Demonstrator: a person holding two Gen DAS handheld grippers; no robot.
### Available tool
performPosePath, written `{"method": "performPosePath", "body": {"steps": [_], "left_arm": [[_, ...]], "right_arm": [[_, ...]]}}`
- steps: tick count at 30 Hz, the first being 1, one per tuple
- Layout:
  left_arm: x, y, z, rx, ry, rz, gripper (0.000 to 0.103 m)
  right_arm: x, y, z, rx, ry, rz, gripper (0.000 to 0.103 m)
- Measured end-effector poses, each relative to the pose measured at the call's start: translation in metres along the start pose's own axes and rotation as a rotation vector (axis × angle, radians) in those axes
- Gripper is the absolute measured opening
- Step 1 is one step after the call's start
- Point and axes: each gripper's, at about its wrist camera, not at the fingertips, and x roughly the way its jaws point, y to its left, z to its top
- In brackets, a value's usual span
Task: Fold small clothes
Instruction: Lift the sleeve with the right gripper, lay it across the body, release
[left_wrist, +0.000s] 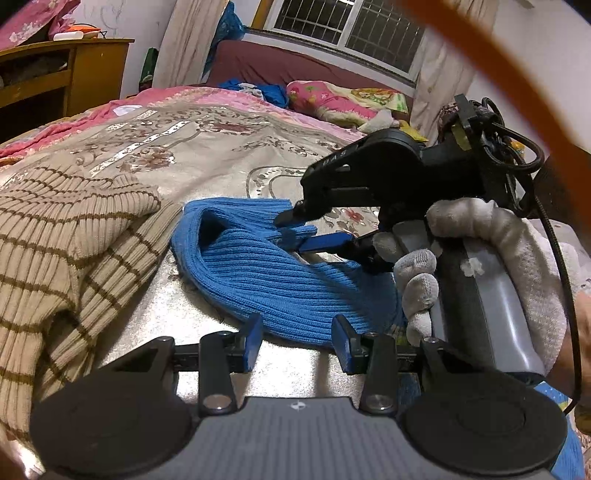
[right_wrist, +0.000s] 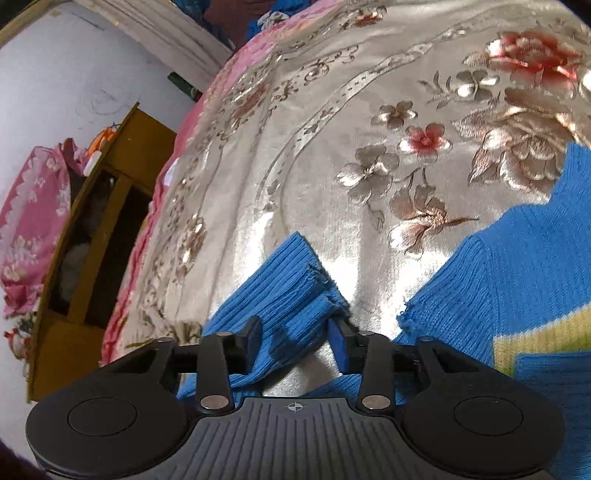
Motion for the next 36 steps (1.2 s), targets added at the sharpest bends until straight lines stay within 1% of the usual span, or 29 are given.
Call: {"method": "performPosePath", "body": {"steps": [1,2,7,9,12,15,18,20,21,23,29,36], "left_arm": [[0.000,-0.001,0.000,0.000,0.000,0.001,0.046],[0.000,-0.001,-0.001,0.001,0.000,0.001,0.046],[-0.001,-0.002,-0.001,0.003,0.003,-0.001,0.046],[-0.002,-0.002,-0.002,0.005,0.003,-0.001,0.046],[-0.002,0.000,-0.002,-0.004,0.008,0.007,0.046],[-0.003,0.003,-0.001,-0.021,0.011,0.001,0.046],[-0.003,0.002,-0.002,-0.020,0.012,-0.001,0.046],[-0.003,0.001,-0.003,-0.013,0.014,0.000,0.046],[-0.003,0.000,-0.003,-0.010,0.014,-0.001,0.046],[-0.002,0.001,-0.002,-0.008,0.013,-0.002,0.046],[-0.002,-0.001,-0.002,-0.003,0.012,-0.003,0.046],[-0.003,-0.008,-0.003,0.027,0.002,-0.024,0.046]], "right_arm": [[0.000,0.000,0.000,-0.002,-0.002,-0.007,0.029],[0.000,-0.001,0.000,0.005,-0.002,-0.005,0.029],[-0.005,-0.004,-0.002,0.031,0.016,0.012,0.030],[-0.005,-0.006,-0.004,0.060,0.027,0.024,0.031],[-0.002,-0.006,-0.005,0.074,0.018,0.026,0.032],[0.001,-0.010,-0.003,0.117,0.015,0.045,0.032],[0.003,-0.010,-0.002,0.109,0.004,0.046,0.030],[0.003,-0.007,-0.001,0.076,-0.001,0.031,0.019],[0.003,-0.007,-0.001,0.064,0.000,0.021,0.010],[0.000,-0.008,0.000,0.067,0.001,0.033,0.005],[-0.031,-0.004,0.011,0.024,-0.065,0.075,0.003],[-0.096,-0.008,0.031,-0.005,-0.167,0.100,0.003]]}}
